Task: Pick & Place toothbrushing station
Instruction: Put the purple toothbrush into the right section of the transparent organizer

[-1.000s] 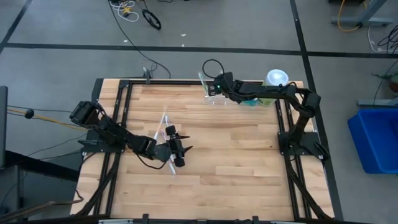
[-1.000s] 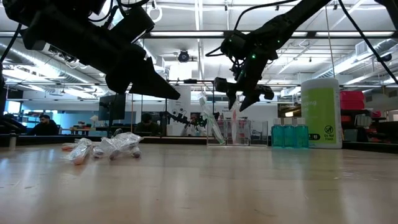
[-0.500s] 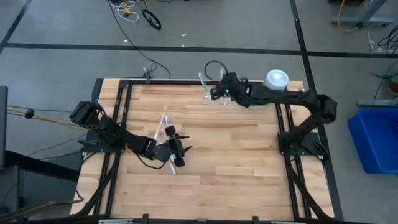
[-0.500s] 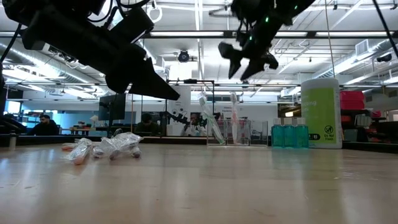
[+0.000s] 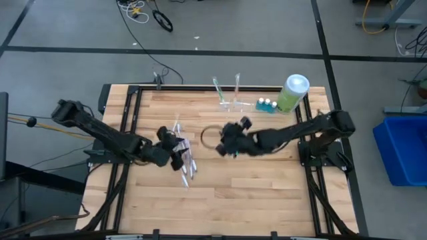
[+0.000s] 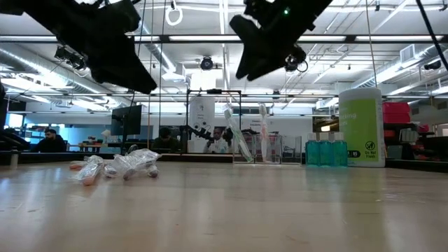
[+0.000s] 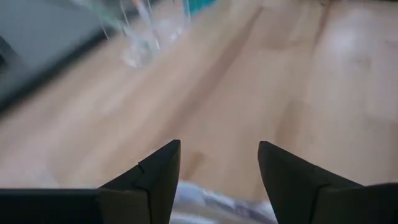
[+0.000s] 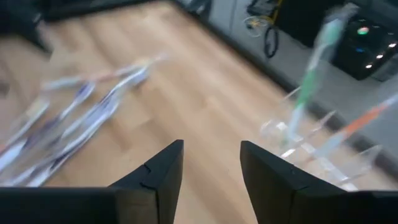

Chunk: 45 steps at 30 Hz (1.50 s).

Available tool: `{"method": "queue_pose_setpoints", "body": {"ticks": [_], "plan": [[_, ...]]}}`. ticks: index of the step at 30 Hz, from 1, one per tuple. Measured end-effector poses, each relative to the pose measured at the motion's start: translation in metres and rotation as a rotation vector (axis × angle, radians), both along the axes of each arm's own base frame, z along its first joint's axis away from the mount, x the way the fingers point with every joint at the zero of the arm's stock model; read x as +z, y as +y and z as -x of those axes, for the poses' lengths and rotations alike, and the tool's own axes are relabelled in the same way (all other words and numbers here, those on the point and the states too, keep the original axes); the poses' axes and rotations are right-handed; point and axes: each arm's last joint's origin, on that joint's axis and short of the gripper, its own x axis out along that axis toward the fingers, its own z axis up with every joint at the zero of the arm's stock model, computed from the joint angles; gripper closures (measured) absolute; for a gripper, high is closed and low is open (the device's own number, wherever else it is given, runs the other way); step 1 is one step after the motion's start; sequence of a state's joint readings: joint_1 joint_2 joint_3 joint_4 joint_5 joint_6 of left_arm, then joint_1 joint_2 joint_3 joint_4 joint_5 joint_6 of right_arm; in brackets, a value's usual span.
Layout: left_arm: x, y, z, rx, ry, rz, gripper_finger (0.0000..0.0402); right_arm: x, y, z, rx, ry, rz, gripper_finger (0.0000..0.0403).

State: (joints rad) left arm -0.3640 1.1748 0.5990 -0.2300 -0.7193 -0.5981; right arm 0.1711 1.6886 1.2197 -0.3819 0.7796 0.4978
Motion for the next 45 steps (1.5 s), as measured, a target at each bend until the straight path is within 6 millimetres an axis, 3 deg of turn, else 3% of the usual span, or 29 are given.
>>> {"method": "queue_pose_setpoints", "body": {"ticks": [5, 9, 14, 20, 27, 39, 45], "plan": [[0.005, 0.011, 0.016, 0.008, 0.065, 0.19, 0.0189, -0.039, 0.029, -0.012, 0.044, 0.055, -0.011, 0.0242], [0.0, 0.023, 0.017, 0.081, 0.108, 0.268, 0.0189, -0.065, 0.046, -0.017, 0.029, 0.064, 0.008, 0.0248], [-0.012, 0.043, 0.013, 0.209, 0.186, 0.378, 0.0189, -0.082, 0.063, -0.017, -0.009, 0.032, 0.041, 0.0255], [-0.027, 0.059, 0.014, 0.348, 0.289, 0.53, 0.0189, -0.086, 0.078, -0.012, -0.014, 0.014, 0.1, 0.0263], [-0.046, 0.058, 0.004, 0.407, 0.352, 0.671, 0.0189, -0.087, 0.083, -0.012, -0.034, -0.021, 0.147, 0.027], [-0.07, 0.059, -0.014, 0.47, 0.34, 0.656, 0.0194, -0.087, 0.083, -0.012, -0.059, -0.037, 0.199, 0.0283], [-0.069, 0.06, -0.013, 0.478, 0.331, 0.635, 0.0247, -0.087, 0.084, -0.012, -0.055, -0.038, 0.196, 0.0287]]}}
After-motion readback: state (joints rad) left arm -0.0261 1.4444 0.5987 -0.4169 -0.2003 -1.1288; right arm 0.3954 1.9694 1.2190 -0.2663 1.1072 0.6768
